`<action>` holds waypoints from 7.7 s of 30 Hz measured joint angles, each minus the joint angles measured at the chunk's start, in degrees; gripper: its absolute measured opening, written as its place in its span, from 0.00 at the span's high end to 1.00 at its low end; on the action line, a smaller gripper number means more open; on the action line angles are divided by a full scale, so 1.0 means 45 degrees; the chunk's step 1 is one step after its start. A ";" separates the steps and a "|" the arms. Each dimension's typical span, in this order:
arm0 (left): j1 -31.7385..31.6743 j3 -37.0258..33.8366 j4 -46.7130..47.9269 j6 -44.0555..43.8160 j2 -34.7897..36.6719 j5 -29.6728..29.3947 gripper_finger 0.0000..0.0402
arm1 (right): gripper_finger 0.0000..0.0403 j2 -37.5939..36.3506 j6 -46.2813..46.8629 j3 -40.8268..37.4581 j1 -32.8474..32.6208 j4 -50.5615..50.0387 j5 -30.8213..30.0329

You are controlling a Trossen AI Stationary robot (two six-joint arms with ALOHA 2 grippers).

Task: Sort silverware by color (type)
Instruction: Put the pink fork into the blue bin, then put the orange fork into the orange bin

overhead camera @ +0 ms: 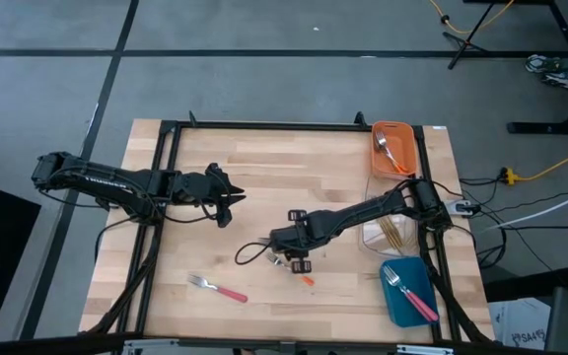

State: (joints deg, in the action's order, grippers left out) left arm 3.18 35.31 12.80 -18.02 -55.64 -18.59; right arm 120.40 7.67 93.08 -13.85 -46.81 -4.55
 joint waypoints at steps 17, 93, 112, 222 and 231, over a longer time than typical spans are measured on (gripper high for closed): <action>0.0054 0.0015 -0.0112 0.0005 -0.0005 0.0005 0.81 | 0.71 0.0503 -0.0419 -0.0042 0.0612 0.1346 -0.0083; 0.0636 -0.0005 -0.0117 0.0027 -0.0005 -0.0014 0.81 | 0.99 -0.4489 0.4629 -0.0039 -0.1179 -0.4861 0.0591; 0.0636 -0.0005 -0.0107 0.0039 -0.0005 -0.0053 0.81 | 0.99 -0.5649 1.6623 -0.0034 -0.6496 -0.8002 0.1223; 0.0634 0.0000 -0.0117 0.0037 -0.0005 -0.0101 0.81 | 0.62 -0.5644 2.2841 -0.7300 -1.0083 -0.3690 0.3599; 0.0631 0.0000 -0.0112 0.0035 -0.0005 -0.0101 0.81 | 0.62 -0.5644 2.2784 -0.6589 -1.0083 -0.4796 0.3930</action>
State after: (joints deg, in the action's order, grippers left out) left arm 6.02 35.31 12.29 -17.86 -55.66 -19.05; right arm 95.00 110.20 63.43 -59.22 -68.39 13.14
